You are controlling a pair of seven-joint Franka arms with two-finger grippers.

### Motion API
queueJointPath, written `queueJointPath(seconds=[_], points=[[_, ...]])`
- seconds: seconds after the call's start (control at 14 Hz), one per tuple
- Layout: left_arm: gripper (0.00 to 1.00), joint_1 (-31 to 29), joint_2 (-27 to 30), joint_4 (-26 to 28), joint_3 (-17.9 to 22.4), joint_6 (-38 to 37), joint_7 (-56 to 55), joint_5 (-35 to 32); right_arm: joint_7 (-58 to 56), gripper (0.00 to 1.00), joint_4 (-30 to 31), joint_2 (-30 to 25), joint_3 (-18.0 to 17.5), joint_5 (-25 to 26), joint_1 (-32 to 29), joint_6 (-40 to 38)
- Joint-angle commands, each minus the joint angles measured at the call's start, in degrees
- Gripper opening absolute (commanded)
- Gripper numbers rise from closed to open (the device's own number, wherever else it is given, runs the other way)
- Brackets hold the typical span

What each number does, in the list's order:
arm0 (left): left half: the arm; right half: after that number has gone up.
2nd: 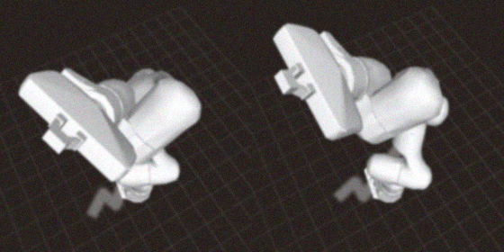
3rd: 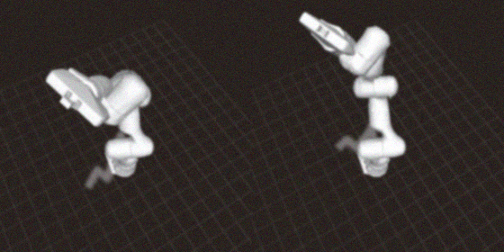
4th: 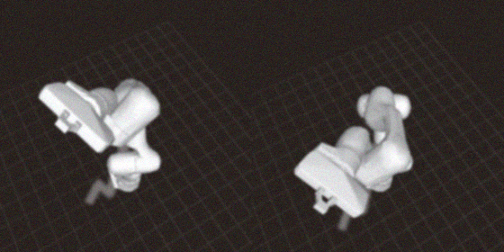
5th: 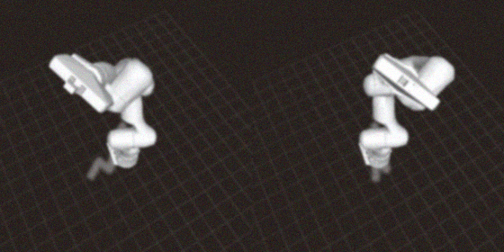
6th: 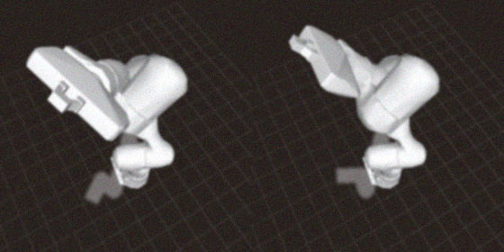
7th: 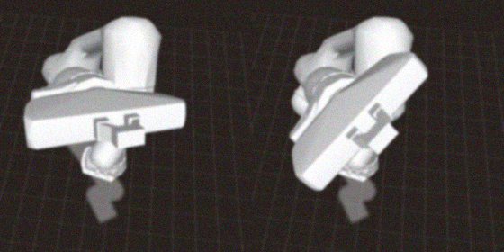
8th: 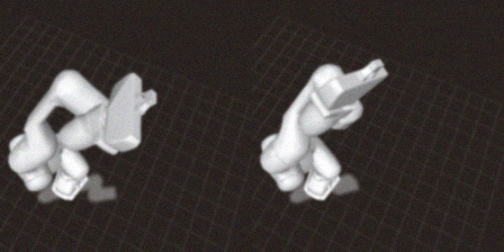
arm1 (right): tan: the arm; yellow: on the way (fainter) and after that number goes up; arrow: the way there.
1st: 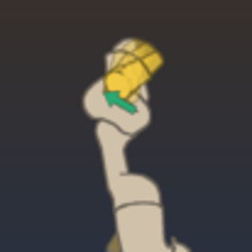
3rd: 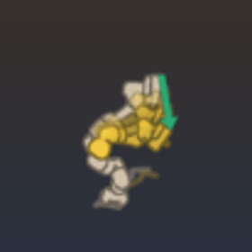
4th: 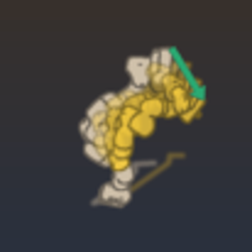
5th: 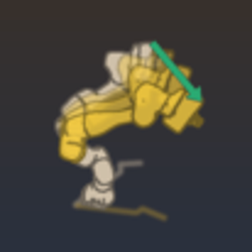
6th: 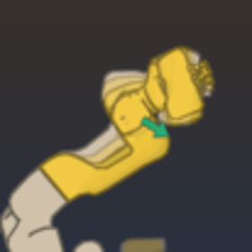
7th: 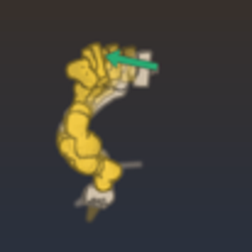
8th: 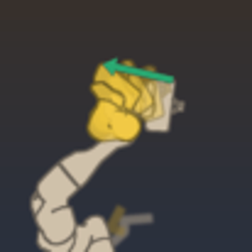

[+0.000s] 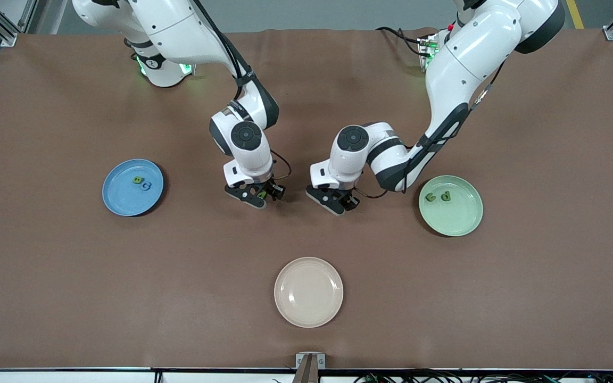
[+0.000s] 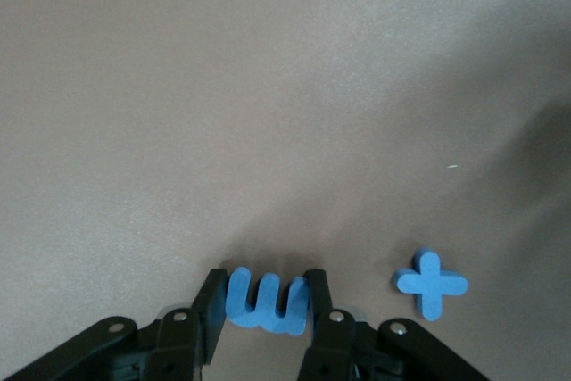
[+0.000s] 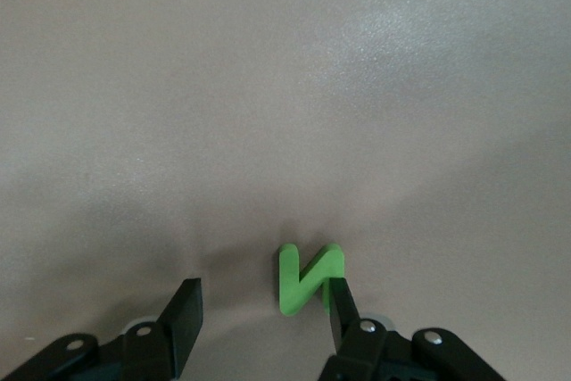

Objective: Sort uppercase to blue plate, lowercase to green plate
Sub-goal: 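Grasp the blue E with the left gripper while the right gripper grasps the N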

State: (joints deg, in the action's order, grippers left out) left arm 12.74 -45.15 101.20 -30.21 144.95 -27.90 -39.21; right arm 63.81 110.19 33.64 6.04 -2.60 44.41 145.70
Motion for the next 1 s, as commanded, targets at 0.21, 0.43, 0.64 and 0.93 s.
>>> queueJointPath(seconds=[0.21,0.43,0.64,0.93], points=[[0.18,-4.02,4.35,1.63,-0.81,-0.63,1.70,-1.48,0.00,0.66,-0.94,0.46,0.02,-0.30,-0.38,-1.90],[0.18,-10.78,6.47,4.79,-5.81,-1.16,3.72,-1.48,0.00,0.66,-0.77,0.28,0.11,0.05,-0.47,-4.19],[0.18,-17.72,8.92,9.18,-9.33,-1.95,6.18,-1.48,0.44,0.66,-0.59,0.28,0.11,0.14,-0.47,-4.19],[0.18,-27.04,12.62,14.10,-13.81,-6.33,12.15,-1.48,0.44,0.64,-0.59,0.46,0.29,0.23,-0.56,-3.58]])
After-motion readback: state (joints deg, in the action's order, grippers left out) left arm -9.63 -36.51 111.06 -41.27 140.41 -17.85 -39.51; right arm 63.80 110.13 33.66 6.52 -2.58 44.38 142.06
